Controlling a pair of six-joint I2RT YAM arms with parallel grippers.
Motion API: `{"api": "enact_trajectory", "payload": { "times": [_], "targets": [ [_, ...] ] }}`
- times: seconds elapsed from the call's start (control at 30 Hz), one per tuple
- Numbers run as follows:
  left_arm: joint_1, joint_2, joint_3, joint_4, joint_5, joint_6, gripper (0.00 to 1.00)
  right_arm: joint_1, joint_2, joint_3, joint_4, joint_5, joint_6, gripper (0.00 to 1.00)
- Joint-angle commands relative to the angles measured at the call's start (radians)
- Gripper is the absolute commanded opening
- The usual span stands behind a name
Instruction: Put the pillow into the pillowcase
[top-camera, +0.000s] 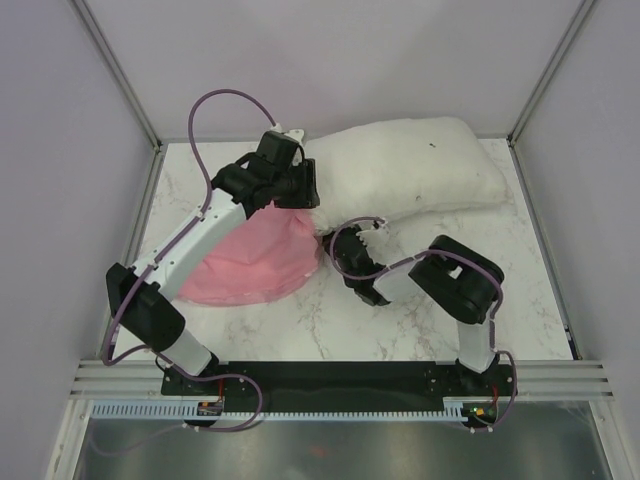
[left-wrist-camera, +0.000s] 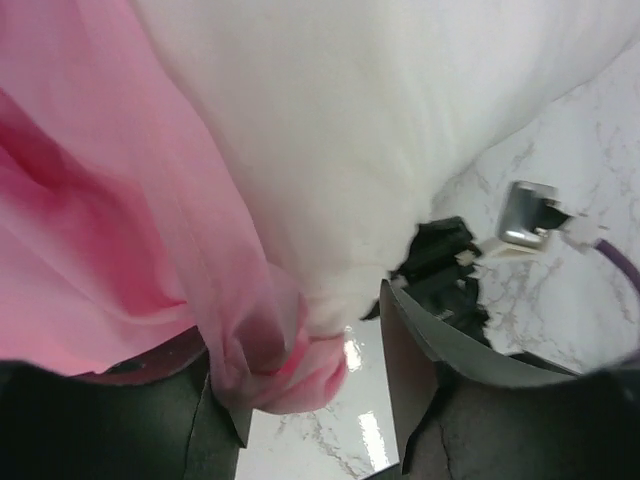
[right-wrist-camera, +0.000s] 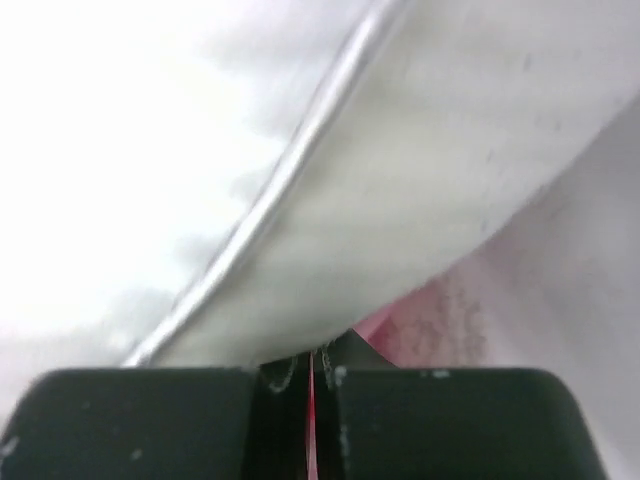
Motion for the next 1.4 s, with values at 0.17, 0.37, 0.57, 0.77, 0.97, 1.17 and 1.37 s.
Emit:
{"api": "enact_trajectory", "payload": {
  "times": [0.17,0.37,0.57,0.77,0.97,1.17,1.37],
  "targets": [
    [-0.114,0.129,0.143,0.000,-0.205,0.079,0.71,-0.022,-0.270,-0.178,0.087,0.006,-0.344,0.00],
    [-0.226,0.232,0.269,0.009,-0.240,0.154,1.00,-0.022,-0.381,-0.244,0.108,-0.042,-0.478,0.00],
    [-0.227,0.342,0.298,-0.100,-0.344,0.147,1.00,-0.075,-0.530,-0.334,0.111,-0.096,-0.498,0.00],
    [-0.246,0.485,0.309,-0.152,-0.552,0.150,1.00,-0.135,-0.699,-0.443,0.117,-0.151,-0.483,0.00],
    [-0.243,0.662,0.461,-0.290,-0.723,0.127,0.12,-0.167,-0.923,-0.527,0.015,-0.148,-0.509,0.00],
    [-0.240,0.588,0.530,-0.299,-0.670,0.164,0.02,-0.201,-1.096,-0.587,-0.135,-0.183,-0.524,0.00],
    [-0.217,0.453,0.590,-0.299,-0.357,0.134,0.02,-0.210,-1.077,-0.661,-0.117,-0.286,-0.458,0.18]
  ]
}}
